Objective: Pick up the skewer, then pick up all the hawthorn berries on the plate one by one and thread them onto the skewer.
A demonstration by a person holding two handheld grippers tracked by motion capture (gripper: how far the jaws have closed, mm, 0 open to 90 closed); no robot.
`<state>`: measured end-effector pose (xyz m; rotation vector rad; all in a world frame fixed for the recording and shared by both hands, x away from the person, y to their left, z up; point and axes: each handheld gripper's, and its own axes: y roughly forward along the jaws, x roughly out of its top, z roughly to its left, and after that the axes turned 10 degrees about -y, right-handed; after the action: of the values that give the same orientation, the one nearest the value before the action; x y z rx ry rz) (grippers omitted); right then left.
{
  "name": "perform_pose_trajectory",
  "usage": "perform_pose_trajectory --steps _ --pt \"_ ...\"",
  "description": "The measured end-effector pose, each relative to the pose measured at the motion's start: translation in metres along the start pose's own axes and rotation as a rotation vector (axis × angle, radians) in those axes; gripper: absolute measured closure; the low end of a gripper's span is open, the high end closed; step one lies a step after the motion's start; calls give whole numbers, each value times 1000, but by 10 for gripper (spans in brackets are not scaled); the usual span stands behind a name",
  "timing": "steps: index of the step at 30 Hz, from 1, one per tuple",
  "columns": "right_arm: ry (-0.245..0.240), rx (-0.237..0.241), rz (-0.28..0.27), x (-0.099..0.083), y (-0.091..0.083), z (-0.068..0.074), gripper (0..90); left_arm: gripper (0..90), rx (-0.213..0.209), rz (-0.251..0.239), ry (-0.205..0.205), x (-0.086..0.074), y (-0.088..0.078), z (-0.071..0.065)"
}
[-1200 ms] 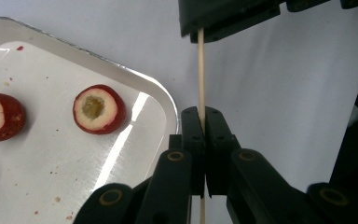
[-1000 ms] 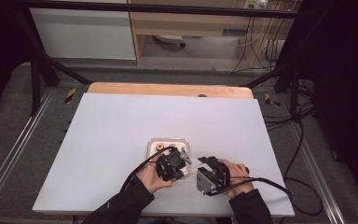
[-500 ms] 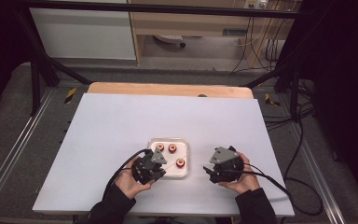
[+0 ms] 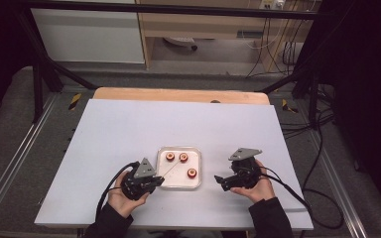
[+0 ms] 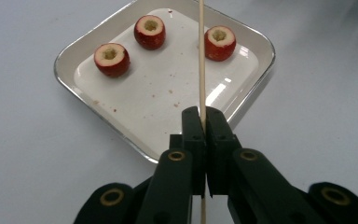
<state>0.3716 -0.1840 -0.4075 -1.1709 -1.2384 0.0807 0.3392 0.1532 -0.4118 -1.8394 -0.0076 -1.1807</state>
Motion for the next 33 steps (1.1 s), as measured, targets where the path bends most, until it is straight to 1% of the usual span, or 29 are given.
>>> perform_pose_trajectory --steps 2,4,9,11,12,14,18,20,25,27,29,33 --pt "8 12 21 4 2 1 36 878 8 -19 -9 -3 -1 3" --pt "21 25 34 10 3 4 30 878 -1 -32 -24 -6 -3 5" --pt "41 62 26 24 8 12 21 878 -2 -69 -12 -14 -6 7" --pt "52 69 28 29 12 15 18 878 2 -68 -16 -15 -7 8" --pt "47 72 33 31 13 17 18 877 4 -71 -19 -16 -7 9" --pt "53 77 37 36 16 19 18 878 8 -75 -22 -18 -7 9" --pt "35 80 59 45 20 24 17 878 11 -89 -26 -21 -8 10" --pt "27 84 59 49 22 26 17 878 8 -88 -32 -21 -8 11" --pt "35 89 76 61 28 29 25 878 9 -90 -47 -23 -8 13" --pt "42 102 79 66 32 29 33 878 13 -94 -52 -23 -8 13" --pt "53 103 95 69 35 29 53 878 9 -94 -61 -23 -9 14" --pt "63 113 141 77 43 31 101 878 17 -98 -62 -23 -9 16"
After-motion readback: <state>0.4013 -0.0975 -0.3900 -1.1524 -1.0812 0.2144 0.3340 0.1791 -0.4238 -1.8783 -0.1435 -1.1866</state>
